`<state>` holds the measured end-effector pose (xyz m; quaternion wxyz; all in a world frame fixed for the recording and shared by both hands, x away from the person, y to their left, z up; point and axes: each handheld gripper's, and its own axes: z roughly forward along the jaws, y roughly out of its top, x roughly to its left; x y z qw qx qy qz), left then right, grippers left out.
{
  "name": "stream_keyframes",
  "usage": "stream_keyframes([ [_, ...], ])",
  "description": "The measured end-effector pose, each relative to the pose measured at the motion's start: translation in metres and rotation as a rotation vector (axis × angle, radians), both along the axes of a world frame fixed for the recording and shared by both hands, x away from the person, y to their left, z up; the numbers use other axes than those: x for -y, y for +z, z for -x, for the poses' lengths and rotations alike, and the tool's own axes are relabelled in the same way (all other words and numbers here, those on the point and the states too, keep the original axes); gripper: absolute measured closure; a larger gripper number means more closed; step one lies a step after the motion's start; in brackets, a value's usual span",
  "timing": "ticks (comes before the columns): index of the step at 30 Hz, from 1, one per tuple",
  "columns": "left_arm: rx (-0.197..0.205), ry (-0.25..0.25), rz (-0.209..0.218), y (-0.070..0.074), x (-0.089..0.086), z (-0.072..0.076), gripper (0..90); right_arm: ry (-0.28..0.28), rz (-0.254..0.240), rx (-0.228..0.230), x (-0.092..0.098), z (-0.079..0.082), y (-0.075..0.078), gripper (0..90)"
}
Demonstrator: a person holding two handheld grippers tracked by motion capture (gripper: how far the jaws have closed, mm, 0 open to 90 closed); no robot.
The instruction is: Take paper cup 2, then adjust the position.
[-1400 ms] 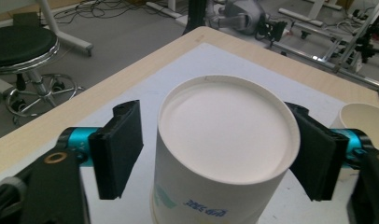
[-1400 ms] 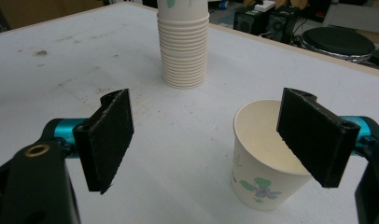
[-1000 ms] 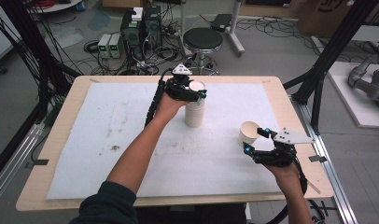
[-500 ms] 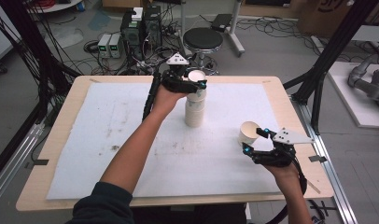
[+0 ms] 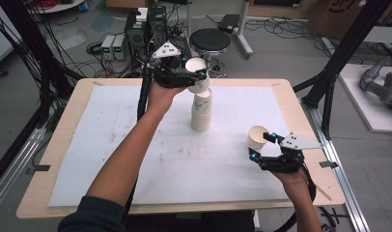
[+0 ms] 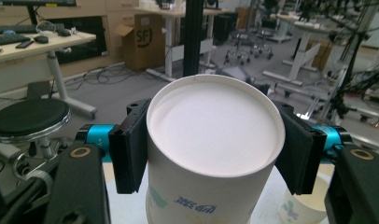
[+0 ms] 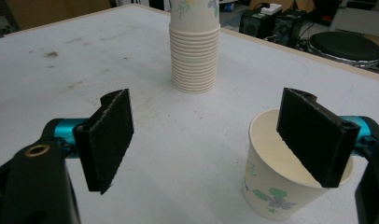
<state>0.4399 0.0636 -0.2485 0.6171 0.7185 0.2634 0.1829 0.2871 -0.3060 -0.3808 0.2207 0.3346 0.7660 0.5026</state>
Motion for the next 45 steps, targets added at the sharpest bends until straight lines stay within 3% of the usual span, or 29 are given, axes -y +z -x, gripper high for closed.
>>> stream_keyframes([
  [6, 0.017, -0.020, 0.033, 0.006, -0.016, 0.016, 35.4, 0.010, 0.005, 0.000, -0.005, 0.000, 0.000, 19.3],
  [11, 0.020, -0.039, 0.050, -0.003, -0.040, 0.036, 35.4, 0.029, 0.002, -0.007, -0.009, 0.001, -0.001, 19.4],
  [18, 0.027, -0.035, 0.020, -0.030, -0.069, 0.064, 35.4, 0.063, 0.016, -0.018, -0.016, 0.000, -0.005, 19.3],
  [23, 0.004, -0.030, 0.009, -0.054, -0.084, 0.079, 35.4, 0.101, 0.024, -0.029, -0.023, -0.002, -0.008, 19.3],
  [27, -0.017, -0.037, 0.012, -0.072, -0.089, 0.087, 35.4, 0.117, 0.025, -0.052, -0.027, -0.004, -0.011, 19.3],
  [31, -0.033, -0.040, 0.014, -0.086, -0.091, 0.093, 35.4, 0.128, 0.032, -0.048, -0.029, -0.006, -0.013, 19.3],
  [39, -0.044, -0.071, 0.012, -0.094, -0.088, 0.102, 35.4, 0.155, 0.028, -0.052, -0.034, -0.005, -0.013, 19.3],
  [45, -0.056, -0.120, 0.022, -0.102, -0.082, 0.109, 35.3, 0.219, 0.007, -0.071, -0.039, -0.005, -0.016, 19.3],
])
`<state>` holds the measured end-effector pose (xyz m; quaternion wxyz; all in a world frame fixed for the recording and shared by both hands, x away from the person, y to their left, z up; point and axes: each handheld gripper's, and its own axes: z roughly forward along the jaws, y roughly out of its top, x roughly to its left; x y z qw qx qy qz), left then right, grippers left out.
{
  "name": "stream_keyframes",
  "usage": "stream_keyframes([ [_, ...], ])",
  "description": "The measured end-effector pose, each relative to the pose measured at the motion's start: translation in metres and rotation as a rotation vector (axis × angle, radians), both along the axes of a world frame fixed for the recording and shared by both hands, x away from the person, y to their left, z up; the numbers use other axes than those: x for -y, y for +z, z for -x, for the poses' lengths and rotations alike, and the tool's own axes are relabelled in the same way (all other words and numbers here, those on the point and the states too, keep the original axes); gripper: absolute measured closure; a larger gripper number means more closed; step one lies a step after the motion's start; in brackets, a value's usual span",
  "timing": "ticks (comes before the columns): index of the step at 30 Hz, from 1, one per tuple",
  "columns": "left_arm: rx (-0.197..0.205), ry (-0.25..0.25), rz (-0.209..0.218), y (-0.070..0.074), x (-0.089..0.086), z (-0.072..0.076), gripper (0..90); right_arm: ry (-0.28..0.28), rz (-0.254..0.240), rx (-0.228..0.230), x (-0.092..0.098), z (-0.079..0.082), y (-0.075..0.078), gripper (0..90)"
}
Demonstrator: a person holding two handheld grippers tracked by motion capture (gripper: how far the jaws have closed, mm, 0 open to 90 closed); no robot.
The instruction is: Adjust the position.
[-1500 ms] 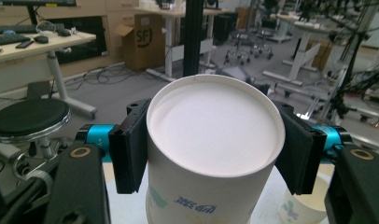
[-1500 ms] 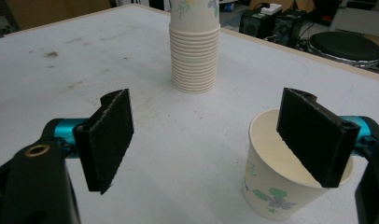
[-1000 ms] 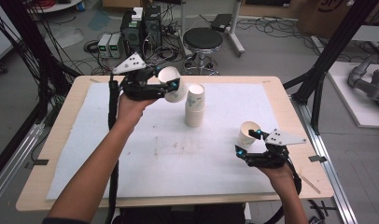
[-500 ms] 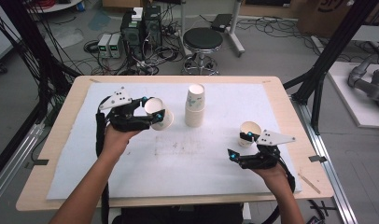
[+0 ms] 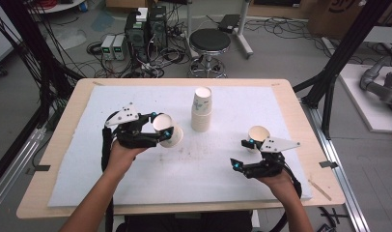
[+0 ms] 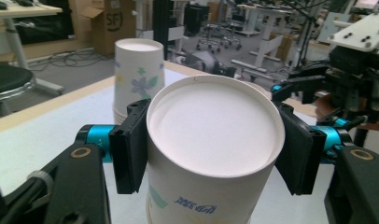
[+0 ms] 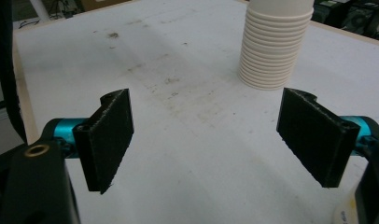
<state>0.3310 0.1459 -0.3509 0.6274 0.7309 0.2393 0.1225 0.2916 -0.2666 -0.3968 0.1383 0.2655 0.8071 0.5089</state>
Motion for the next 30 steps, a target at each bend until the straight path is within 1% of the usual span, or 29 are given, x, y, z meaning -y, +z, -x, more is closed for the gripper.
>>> stream_keyframes([
  [2, -0.003, -0.017, 0.004, -0.003, 0.003, 0.002, 35.3, 0.014, -0.006, -0.011, -0.003, 0.000, -0.001, 19.3],
  [3, -0.007, -0.031, 0.006, -0.004, 0.005, 0.003, 35.4, 0.030, -0.006, -0.011, -0.005, 0.000, -0.001, 19.3],
  [7, -0.009, -0.063, 0.003, -0.009, 0.012, 0.011, 35.3, 0.083, 0.005, -0.010, -0.015, 0.003, 0.000, 19.3],
  [9, -0.007, -0.076, 0.002, -0.012, 0.015, 0.015, 35.4, 0.111, 0.001, -0.005, -0.020, 0.005, 0.000, 19.3],
  [10, -0.009, -0.090, -0.002, -0.013, 0.017, 0.017, 35.3, 0.121, -0.001, -0.006, -0.022, 0.005, 0.000, 19.3],
  [11, -0.007, -0.094, -0.007, -0.013, 0.018, 0.018, 35.3, 0.139, 0.000, -0.004, -0.024, 0.006, 0.000, 19.4],
  [12, -0.007, -0.094, -0.007, -0.013, 0.018, 0.018, 35.3, 0.143, 0.003, -0.001, -0.025, 0.006, 0.000, 19.3],
  [13, -0.012, -0.111, -0.011, -0.015, 0.021, 0.020, 35.3, 0.146, 0.003, -0.003, -0.027, 0.007, 0.000, 19.3],
  [16, -0.018, -0.132, -0.010, -0.018, 0.023, 0.023, 35.3, 0.157, 0.002, 0.006, -0.030, 0.006, 0.000, 19.4],
  [20, -0.025, -0.154, -0.018, -0.022, 0.025, 0.024, 35.3, 0.178, 0.009, 0.005, -0.036, 0.006, -0.001, 19.4],
  [22, -0.031, -0.173, -0.018, -0.024, 0.026, 0.026, 35.3, 0.186, 0.006, 0.004, -0.038, 0.006, -0.002, 19.4],
  [23, -0.030, -0.181, -0.022, -0.024, 0.027, 0.027, 35.3, 0.193, 0.002, -0.003, -0.040, 0.005, -0.003, 19.4],
  [27, -0.025, -0.205, -0.036, -0.024, 0.029, 0.029, 35.3, 0.229, 0.003, -0.002, -0.049, 0.004, -0.003, 19.5],
  [30, -0.031, -0.228, -0.030, -0.023, 0.030, 0.030, 35.3, 0.258, 0.013, -0.003, -0.058, 0.002, -0.003, 19.5],
])
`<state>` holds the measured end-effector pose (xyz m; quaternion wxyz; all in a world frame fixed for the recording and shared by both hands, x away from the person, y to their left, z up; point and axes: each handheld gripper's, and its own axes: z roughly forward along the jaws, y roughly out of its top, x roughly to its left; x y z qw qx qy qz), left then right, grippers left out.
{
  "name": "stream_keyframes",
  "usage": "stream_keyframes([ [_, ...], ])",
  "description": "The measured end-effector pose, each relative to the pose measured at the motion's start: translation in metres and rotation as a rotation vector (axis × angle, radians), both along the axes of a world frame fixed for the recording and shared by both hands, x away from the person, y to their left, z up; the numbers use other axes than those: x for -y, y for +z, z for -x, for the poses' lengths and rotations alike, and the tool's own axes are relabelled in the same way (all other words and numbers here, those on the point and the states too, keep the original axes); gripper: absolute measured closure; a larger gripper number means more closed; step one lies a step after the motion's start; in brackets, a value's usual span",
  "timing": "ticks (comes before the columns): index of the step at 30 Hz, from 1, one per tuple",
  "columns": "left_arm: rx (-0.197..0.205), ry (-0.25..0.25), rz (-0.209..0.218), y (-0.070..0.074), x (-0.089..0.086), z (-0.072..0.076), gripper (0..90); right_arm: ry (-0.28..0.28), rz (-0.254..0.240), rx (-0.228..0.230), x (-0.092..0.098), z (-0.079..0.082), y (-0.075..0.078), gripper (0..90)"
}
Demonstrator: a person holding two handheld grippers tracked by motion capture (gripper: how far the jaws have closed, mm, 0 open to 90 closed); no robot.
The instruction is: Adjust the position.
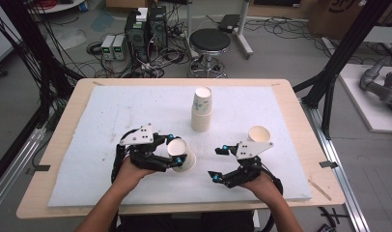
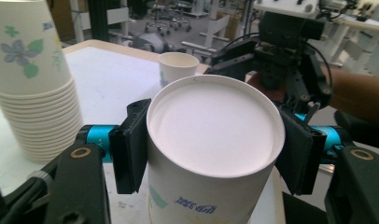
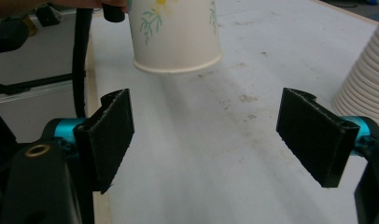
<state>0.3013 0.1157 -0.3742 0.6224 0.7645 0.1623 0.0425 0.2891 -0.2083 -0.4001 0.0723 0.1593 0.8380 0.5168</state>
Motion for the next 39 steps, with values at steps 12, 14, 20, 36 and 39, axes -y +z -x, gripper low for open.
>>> stream_keyframes([
  [12, -0.006, -0.062, -0.015, -0.003, 0.015, 0.002, 35.3, 0.102, -0.002, -0.008, -0.029, -0.005, 0.004, 19.6],
  [14, -0.008, -0.070, -0.014, -0.003, 0.018, 0.003, 35.3, 0.112, -0.006, -0.012, -0.032, -0.006, 0.004, 19.6],
  [20, -0.014, -0.086, -0.016, -0.005, 0.024, 0.003, 35.3, 0.132, -0.004, -0.019, -0.037, -0.007, 0.003, 19.6],
  [36, -0.027, -0.119, 0.009, -0.007, 0.032, 0.003, 35.6, 0.174, 0.001, -0.059, -0.046, -0.010, -0.002, 26.1],
  [39, -0.029, -0.119, 0.015, -0.007, 0.032, 0.003, 35.6, 0.180, -0.006, -0.065, -0.047, -0.011, -0.002, 26.8],
])
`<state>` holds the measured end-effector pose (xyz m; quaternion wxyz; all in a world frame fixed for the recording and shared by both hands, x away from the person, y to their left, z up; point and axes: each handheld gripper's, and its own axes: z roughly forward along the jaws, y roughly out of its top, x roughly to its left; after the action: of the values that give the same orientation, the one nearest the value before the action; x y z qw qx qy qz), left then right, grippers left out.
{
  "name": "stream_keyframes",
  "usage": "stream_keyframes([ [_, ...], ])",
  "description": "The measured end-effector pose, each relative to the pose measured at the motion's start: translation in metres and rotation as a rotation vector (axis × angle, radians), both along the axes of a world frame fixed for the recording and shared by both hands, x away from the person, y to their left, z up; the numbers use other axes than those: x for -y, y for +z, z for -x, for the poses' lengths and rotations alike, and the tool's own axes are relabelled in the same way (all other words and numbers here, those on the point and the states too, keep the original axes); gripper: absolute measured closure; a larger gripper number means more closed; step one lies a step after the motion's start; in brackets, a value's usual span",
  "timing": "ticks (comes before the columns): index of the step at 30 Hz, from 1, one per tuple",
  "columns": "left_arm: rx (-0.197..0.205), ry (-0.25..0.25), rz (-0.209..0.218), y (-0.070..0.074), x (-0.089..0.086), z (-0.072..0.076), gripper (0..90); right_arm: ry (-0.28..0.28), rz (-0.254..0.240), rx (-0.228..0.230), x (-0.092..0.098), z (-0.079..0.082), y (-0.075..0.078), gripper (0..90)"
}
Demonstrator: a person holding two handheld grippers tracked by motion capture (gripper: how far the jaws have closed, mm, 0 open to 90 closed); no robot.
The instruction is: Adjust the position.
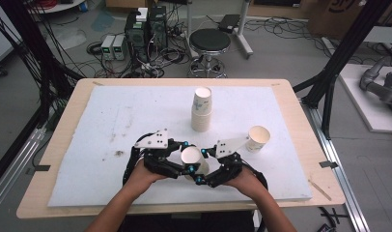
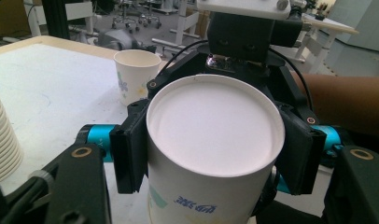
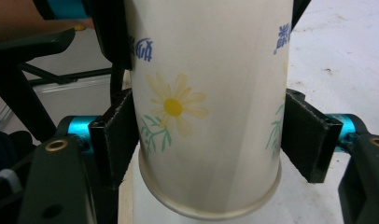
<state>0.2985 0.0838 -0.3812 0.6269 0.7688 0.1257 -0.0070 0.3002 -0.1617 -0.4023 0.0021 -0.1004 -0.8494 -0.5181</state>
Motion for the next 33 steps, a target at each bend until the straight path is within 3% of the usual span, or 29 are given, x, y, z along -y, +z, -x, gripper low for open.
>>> stream_keyframes([
  [9, 0.001, -0.002, -0.008, -0.001, 0.001, 0.000, 33.4, 0.010, 0.007, -0.010, 0.001, 0.000, 0.001, 30.8],
  [12, -0.021, 0.038, -0.029, 0.001, 0.001, 0.001, 15.9, 0.013, 0.025, -0.009, 0.002, -0.001, 0.000, 31.3],
  [22, -0.045, 0.026, -0.091, 0.007, -0.016, 0.004, 15.9, 0.019, 0.096, 0.013, 0.005, -0.001, 0.007, 32.1],
  [33, -0.039, 0.021, -0.140, 0.016, -0.025, 0.004, 16.0, 0.049, 0.166, 0.041, 0.000, -0.006, 0.020, 32.1],
])
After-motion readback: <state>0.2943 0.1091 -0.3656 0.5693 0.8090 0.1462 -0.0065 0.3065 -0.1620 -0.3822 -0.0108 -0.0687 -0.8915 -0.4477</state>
